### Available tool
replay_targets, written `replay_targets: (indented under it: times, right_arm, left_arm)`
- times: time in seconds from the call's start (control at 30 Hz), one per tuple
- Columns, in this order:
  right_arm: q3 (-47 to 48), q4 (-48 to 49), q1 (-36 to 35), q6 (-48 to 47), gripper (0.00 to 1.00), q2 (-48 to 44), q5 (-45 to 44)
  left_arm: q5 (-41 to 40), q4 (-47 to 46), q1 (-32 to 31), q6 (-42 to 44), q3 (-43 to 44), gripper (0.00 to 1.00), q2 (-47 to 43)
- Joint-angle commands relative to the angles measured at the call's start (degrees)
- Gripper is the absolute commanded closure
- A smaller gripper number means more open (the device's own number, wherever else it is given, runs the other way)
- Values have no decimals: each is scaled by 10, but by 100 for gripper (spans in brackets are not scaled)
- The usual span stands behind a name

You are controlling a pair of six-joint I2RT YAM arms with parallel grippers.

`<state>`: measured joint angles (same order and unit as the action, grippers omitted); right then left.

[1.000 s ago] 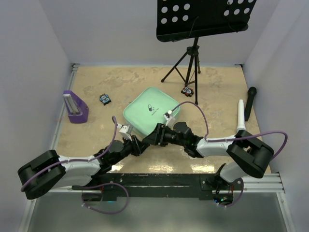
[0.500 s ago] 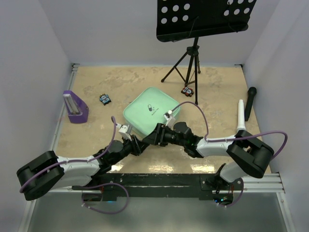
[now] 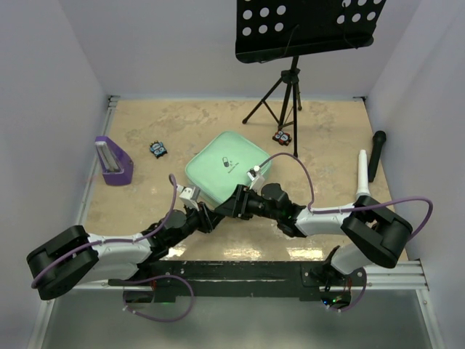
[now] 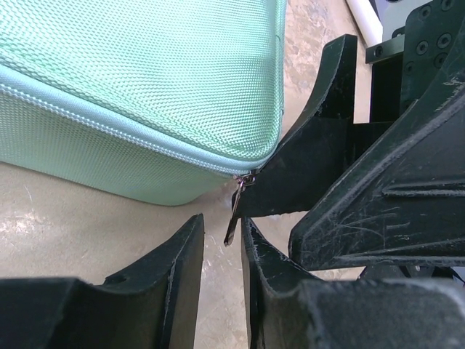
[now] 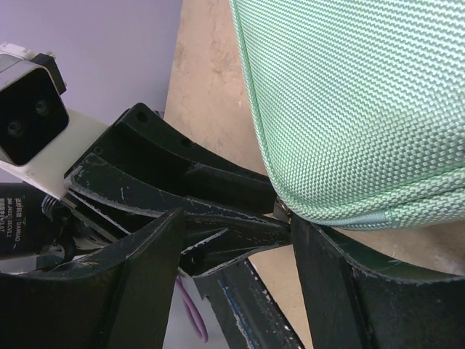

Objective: Organize the medicine kit
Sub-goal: Zip the medicine box at the center of the board.

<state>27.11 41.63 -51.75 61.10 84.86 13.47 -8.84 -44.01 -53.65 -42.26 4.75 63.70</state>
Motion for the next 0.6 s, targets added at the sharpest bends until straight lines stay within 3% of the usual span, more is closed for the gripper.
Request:
replay_targets:
  times: [0.0,0.57]
  right_arm:
    - [5,31,-3,14,34,-7,-17]
    - [-5,50,-3,25,34,-11,-19]
  left_arm:
    - [1,-52,1,17,23,68,0]
    - [-4,-98,1,14,10,67,11]
